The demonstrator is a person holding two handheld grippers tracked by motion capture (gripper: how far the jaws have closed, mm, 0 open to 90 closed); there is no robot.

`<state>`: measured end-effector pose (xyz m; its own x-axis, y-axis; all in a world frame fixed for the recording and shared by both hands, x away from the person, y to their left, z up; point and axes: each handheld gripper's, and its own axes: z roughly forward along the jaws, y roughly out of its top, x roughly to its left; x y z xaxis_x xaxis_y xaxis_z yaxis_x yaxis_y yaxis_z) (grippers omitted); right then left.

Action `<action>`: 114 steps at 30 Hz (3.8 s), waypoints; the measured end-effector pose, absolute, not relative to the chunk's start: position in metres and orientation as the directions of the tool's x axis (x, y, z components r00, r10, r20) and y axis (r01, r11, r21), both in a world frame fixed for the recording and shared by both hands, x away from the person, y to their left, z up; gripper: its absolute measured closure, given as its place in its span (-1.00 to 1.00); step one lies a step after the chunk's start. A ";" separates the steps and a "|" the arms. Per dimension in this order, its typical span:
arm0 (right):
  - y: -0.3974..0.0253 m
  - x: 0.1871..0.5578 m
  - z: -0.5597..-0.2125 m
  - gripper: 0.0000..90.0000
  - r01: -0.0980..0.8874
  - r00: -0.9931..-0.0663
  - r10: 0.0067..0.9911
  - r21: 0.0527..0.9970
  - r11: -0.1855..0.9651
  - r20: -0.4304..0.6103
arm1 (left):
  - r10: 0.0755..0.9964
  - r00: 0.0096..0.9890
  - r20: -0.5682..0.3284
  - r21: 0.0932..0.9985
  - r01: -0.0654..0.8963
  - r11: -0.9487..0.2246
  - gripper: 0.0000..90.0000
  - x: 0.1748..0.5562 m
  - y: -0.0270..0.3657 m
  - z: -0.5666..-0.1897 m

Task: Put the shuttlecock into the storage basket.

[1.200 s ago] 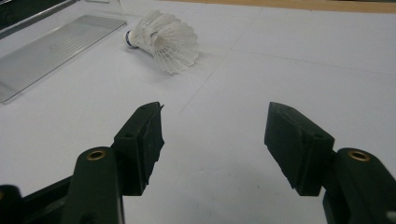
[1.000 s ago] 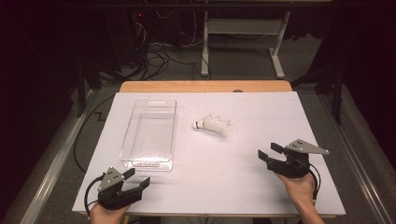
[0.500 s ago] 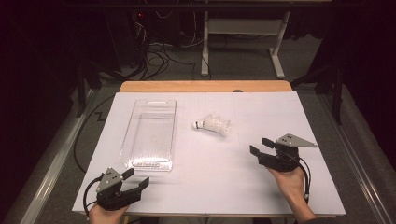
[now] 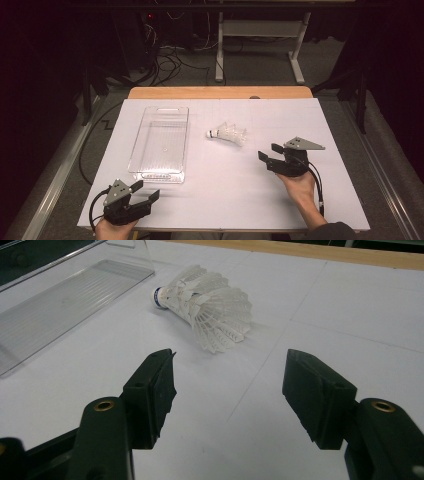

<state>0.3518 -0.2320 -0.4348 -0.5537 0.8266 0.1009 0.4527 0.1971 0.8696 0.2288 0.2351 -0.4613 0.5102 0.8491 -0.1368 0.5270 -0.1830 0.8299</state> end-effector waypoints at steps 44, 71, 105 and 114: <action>-0.183 0.397 -0.437 -0.13 0.529 -0.552 0.824 0.817 0.229 0.127 | 0.841 0.523 -0.138 0.833 0.521 -0.187 -0.29 0.231 0.234 -0.460; -0.164 0.426 -0.447 -0.14 0.579 -0.532 0.836 0.780 0.240 0.138 | 0.839 0.527 -0.133 0.835 0.516 -0.192 -0.29 0.231 0.234 -0.459; -0.139 0.455 -0.449 -0.25 0.614 -0.549 0.812 0.754 0.234 0.195 | 0.835 0.535 -0.127 0.840 0.506 -0.196 -0.28 0.230 0.235 -0.458; -0.138 0.458 -0.452 -0.21 0.609 -0.552 0.811 0.759 0.231 0.196 | 0.834 0.538 -0.123 0.840 0.504 -0.201 -0.28 0.230 0.234 -0.458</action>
